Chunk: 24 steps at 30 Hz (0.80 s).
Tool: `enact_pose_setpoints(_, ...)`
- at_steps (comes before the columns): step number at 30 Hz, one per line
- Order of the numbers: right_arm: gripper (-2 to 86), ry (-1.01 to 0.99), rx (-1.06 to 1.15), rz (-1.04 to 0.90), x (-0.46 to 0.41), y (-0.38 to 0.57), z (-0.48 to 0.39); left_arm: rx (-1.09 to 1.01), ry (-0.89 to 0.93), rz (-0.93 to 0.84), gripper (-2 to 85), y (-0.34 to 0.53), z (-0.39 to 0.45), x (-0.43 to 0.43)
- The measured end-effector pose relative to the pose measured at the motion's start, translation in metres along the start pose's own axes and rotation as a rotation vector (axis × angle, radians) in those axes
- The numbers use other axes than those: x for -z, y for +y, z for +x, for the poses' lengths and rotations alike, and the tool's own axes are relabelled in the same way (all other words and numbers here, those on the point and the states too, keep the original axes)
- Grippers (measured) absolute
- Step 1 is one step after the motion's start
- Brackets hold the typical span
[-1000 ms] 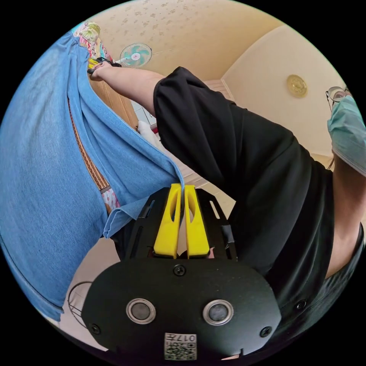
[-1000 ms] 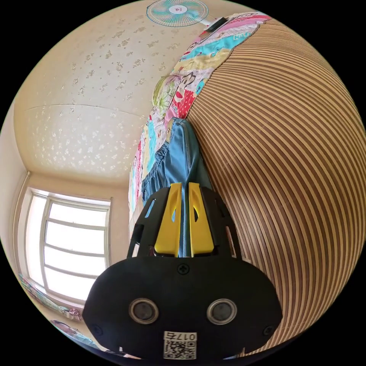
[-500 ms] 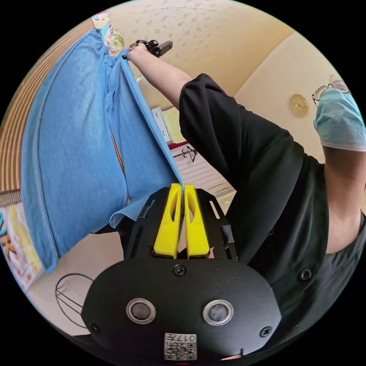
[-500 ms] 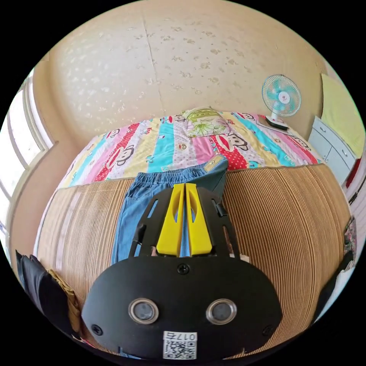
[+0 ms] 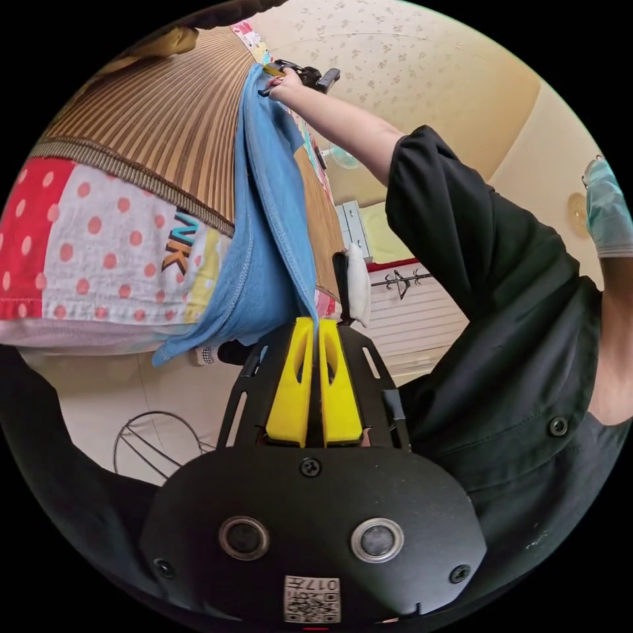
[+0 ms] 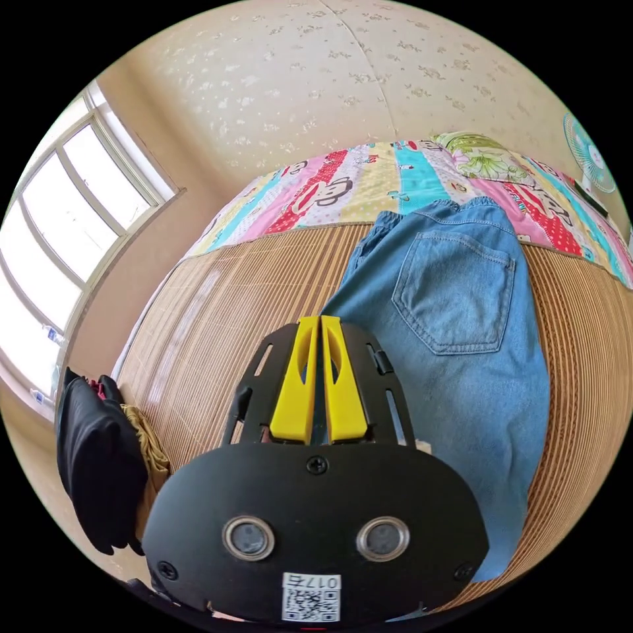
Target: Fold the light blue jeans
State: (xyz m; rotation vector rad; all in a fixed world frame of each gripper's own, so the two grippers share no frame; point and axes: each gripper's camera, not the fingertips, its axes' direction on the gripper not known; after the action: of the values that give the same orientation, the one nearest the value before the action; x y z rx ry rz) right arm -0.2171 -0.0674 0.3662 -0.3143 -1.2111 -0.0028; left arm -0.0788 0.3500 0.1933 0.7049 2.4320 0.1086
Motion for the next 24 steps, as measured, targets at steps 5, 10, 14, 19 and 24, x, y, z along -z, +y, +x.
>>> enact_pose_setpoints(5, 1.1, 0.011, 0.183, -0.080, 0.046, 0.040, -0.026, 0.043, -0.132, -0.063, -0.9, -0.006, -0.014, -0.026)
enact_pose_setpoints(10, 2.3, 0.022, 0.334, -0.186, 0.125, 0.155, -0.046, 0.091, -0.137, -0.076, -0.8, -0.006, -0.037, -0.048)
enact_pose_setpoints(14, 4.8, 0.007, 0.288, -0.250, 0.197, 0.274, -0.037, 0.076, -0.191, -0.080, -0.8, -0.006, -0.037, -0.061)
enact_pose_setpoints(19, 7.4, 0.013, 0.039, -0.250, 0.265, 0.385, -0.004, 0.048, -0.259, -0.078, -0.4, -0.003, -0.030, -0.082)
enact_pose_setpoints(24, 8.3, -0.038, -0.177, -0.213, 0.296, 0.458, 0.016, 0.082, -0.445, -0.090, 4.3, 0.000, -0.039, -0.106)
